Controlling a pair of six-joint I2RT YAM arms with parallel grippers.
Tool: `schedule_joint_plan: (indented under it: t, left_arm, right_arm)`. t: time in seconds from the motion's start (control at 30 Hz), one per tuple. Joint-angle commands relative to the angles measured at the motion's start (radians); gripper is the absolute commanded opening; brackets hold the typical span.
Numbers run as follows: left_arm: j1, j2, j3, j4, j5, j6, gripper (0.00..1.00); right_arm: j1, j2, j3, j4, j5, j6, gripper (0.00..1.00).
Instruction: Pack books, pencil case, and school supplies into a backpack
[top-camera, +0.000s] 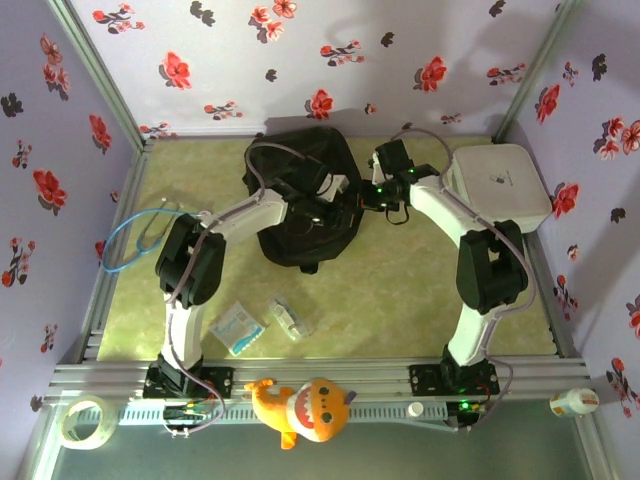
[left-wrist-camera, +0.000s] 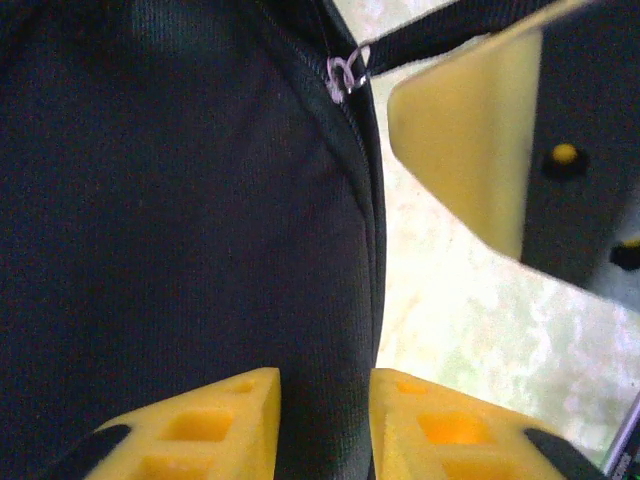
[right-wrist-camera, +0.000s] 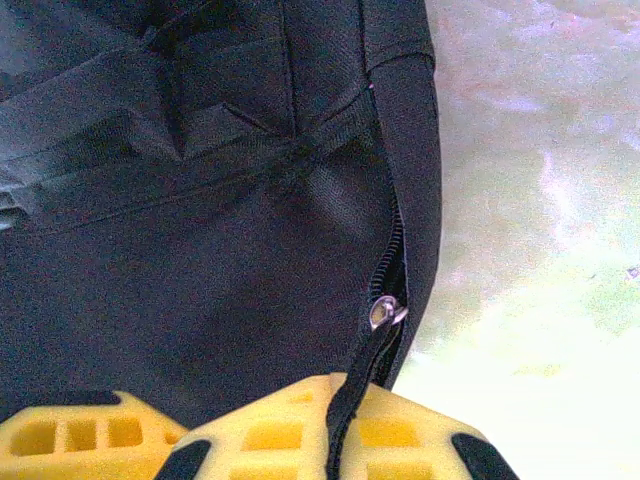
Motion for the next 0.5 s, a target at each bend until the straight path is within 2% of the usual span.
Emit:
schedule_joint_plan:
  t: [0.0, 0.1, 0.23, 0.47]
  left_arm:
    - [-0.007, 0.020, 0.022, -0.011, -0.021, 0.037, 0.18]
    - [-0.008, 0.021, 0.014, -0.028, -0.020, 0.050, 0.08]
    - [-0.009, 0.004, -0.013, -0.032, 0.002, 0.057, 0.00]
    - [-0.009, -0.031, -0.064, -0.038, 0.054, 0.080, 0.00]
  right_arm:
    - [-0.011, -0.037, -0.003, 0.041, -0.012, 0.026, 0.00]
    - [-0.019, -0.022, -0.003, 0.057, 0.001, 0.060, 0.00]
    - [-0.025, -0.002, 0.008, 0.075, 0.029, 0.106, 0.00]
    - [-0.029, 0.021, 0.026, 0.086, 0.099, 0.154, 0.00]
